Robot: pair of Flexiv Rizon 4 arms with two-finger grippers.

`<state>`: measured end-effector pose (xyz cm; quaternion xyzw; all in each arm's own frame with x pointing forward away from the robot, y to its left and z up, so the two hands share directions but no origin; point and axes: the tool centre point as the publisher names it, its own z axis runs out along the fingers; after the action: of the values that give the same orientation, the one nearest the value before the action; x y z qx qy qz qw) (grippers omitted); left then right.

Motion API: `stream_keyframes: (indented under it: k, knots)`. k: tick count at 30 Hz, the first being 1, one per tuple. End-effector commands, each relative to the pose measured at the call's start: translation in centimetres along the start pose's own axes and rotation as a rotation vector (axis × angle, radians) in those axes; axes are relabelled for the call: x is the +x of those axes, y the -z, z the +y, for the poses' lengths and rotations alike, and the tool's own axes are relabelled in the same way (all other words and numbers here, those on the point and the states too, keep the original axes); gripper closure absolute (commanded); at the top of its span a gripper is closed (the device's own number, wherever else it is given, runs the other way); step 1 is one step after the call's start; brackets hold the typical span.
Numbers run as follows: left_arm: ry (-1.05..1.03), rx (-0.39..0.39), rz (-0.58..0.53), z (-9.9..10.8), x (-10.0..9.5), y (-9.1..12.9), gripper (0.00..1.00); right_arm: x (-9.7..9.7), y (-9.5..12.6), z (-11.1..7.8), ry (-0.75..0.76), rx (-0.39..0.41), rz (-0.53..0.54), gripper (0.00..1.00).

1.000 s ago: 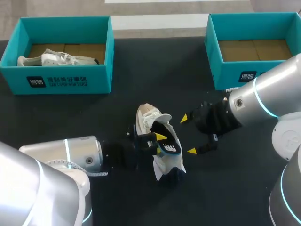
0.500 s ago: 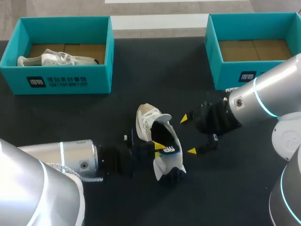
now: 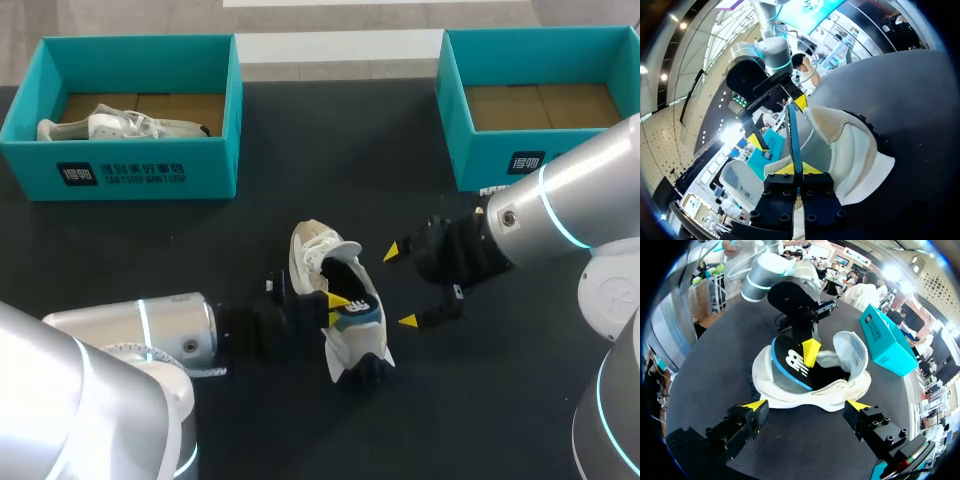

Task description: Take the shoe out of the shoebox, open the shoe tongue, remove and reinsert the insole, then place the shoe into the shoebox

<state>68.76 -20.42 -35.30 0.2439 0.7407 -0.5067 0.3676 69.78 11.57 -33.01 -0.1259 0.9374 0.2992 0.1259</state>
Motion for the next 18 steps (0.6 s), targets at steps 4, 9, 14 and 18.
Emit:
stream_keyframes:
  k: [4,9,14,18]
  knots:
    - [0.010,0.004,0.034,-0.1,-0.3,-0.1,0.77,0.1,0.0,0.1,-0.001,0.003,-0.002,0.00]
    - [0.005,0.022,0.034,-1.4,-0.6,0.4,0.64,0.1,0.0,0.1,-0.001,0.003,-0.002,0.00]
    - [-0.006,0.033,0.027,-2.6,-1.0,1.2,0.68,0.1,0.0,0.1,-0.001,0.003,-0.002,0.00]
    - [-0.010,0.053,0.036,-3.5,-0.7,1.1,0.74,0.1,0.0,0.1,-0.001,0.003,-0.002,0.00]
